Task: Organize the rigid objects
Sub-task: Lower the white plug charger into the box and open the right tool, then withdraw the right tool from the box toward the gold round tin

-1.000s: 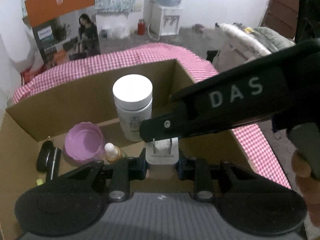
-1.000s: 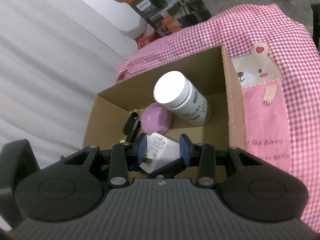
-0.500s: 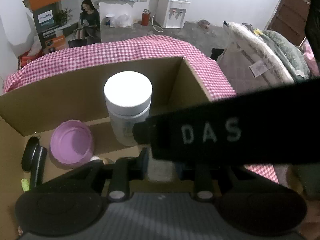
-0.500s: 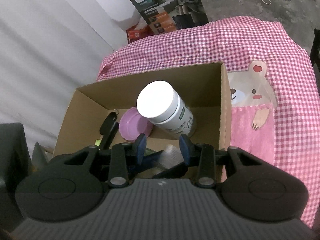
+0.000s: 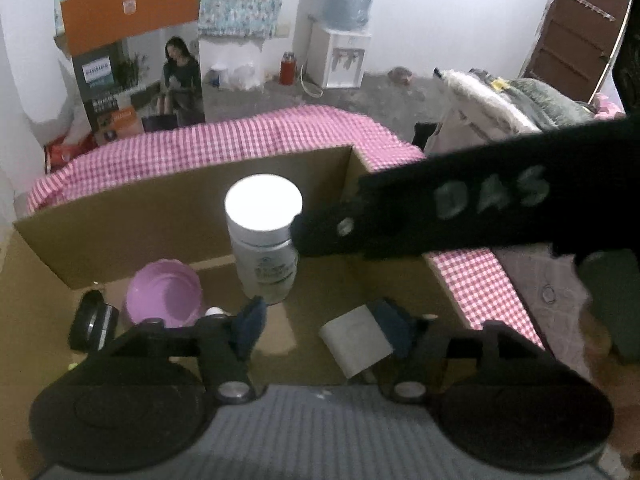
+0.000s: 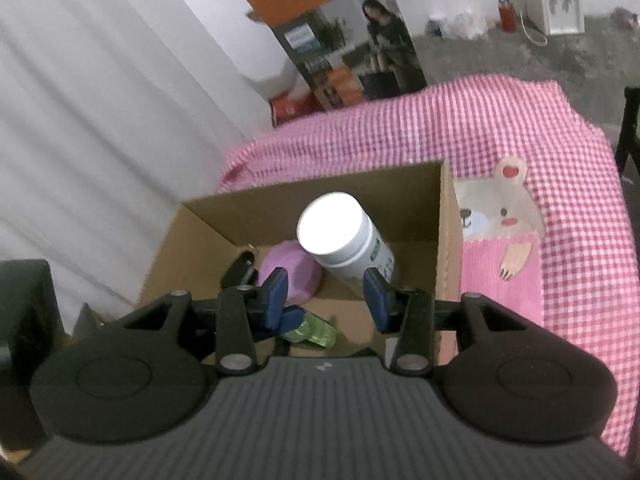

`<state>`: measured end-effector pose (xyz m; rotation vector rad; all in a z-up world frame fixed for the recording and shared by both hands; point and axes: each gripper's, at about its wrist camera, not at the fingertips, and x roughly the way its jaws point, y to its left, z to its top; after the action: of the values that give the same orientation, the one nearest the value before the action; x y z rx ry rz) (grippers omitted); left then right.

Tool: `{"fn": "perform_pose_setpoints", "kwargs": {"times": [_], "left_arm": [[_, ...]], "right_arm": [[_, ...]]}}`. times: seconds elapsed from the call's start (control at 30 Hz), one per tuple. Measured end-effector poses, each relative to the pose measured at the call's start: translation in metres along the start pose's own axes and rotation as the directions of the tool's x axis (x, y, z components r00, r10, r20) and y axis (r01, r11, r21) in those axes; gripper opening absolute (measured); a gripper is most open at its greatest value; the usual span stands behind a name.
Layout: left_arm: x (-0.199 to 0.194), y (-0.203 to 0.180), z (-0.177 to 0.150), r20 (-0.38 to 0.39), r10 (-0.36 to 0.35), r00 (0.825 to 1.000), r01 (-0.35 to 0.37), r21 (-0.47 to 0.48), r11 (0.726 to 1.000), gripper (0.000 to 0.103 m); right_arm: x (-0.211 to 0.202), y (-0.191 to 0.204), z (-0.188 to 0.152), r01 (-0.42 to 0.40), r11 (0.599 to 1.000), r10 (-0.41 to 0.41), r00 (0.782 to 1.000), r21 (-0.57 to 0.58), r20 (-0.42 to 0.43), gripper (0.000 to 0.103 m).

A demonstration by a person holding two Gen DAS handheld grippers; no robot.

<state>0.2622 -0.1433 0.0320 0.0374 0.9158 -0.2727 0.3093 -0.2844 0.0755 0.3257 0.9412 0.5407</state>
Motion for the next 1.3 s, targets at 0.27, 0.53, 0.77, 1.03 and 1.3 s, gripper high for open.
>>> {"fn": "perform_pose_setpoints", "kwargs": {"times": [0.27, 0.53, 0.77, 1.03, 1.3], "left_arm": [[-0.069, -0.001, -0.031, 0.116, -0.005, 0.993, -0.004, 0.079, 0.997, 0.090], [-0.127, 0.015, -0.093, 0.224, -0.007, 0.975, -0.019, 0.116, 0.993, 0.102], [-0.136, 0.037, -0.147, 0.221, 0.026, 0.975, -0.047, 0.091, 0.995, 0.103], [-0.132, 0.064, -0.195, 0.214, 0.089, 0.973, -0.105, 0.064, 0.992, 0.103], [-0.108, 0.081, -0.222, 0.183, 0.156, 0.971, -0.168, 0.051, 0.984, 0.103]], "right_arm": [[-0.071, 0.016, -0.033, -0.073, 0.997, 0.072, 0.985, 0.004, 0.154, 0.064], [-0.110, 0.043, -0.117, -0.108, 0.994, 0.108, 0.956, -0.015, 0.271, 0.082], [-0.090, 0.060, -0.173, -0.098, 0.995, 0.093, 0.966, 0.006, 0.241, 0.088], [-0.044, 0.077, -0.198, -0.105, 0.994, 0.099, 0.985, 0.031, 0.139, 0.088], [-0.003, 0.084, -0.198, -0.149, 0.986, 0.143, 0.987, 0.078, 0.076, 0.088]]}}
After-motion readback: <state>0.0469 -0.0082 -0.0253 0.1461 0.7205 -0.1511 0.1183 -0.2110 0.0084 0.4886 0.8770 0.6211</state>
